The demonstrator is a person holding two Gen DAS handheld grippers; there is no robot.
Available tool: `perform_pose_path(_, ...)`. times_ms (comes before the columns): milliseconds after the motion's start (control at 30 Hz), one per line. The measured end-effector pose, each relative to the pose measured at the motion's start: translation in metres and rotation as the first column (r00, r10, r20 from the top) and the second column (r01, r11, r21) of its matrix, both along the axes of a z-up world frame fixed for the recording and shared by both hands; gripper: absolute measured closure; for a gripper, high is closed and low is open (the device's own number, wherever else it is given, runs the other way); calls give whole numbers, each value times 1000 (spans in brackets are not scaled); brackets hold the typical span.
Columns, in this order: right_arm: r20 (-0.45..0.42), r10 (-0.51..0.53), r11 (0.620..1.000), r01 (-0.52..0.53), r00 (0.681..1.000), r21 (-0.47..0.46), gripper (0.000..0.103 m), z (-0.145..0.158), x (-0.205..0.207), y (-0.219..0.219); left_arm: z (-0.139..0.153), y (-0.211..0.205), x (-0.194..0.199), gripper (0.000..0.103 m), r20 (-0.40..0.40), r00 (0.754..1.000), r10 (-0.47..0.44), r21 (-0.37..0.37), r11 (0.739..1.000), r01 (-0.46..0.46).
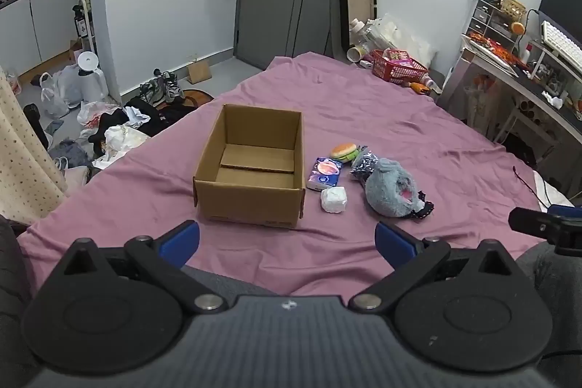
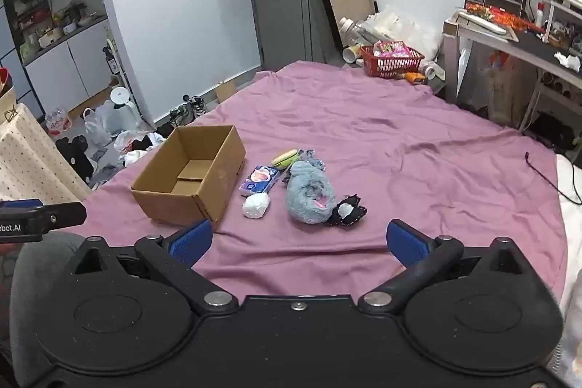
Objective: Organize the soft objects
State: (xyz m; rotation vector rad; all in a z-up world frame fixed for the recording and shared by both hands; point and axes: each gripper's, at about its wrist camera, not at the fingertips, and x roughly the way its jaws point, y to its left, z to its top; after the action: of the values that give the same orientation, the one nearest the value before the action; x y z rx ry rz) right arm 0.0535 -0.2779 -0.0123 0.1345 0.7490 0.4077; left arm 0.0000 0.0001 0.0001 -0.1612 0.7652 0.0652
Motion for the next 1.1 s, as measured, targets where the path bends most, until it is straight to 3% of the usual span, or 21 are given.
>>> perform_pose_path(33,54,-64,986,71,997,-151,0,13,-17,31,0,0,0,1,-9,1000,2,4,1000,-2)
perform_pose_path(67,60,-87,974,98,994,-206,0,11,-20,65,0,0,0,1,-6,1000,6,6,1000,-6)
perform_pose_path(367,80,-92,971,107,993,-216,0,23,-26,31,10,-9,-6,1,19,1000,11,8,1000,-11)
perform_pose_path(433,70,-98,968,112,993,-226,0,26,-15,44,13,-7,-10,1,29,1000,7,8,1000,-7)
perform_pose_path(1100,79,-128,966,142,989,-218,0,25,-22,22,23,-15,-19,1,33,999,-13,-5,1000,13)
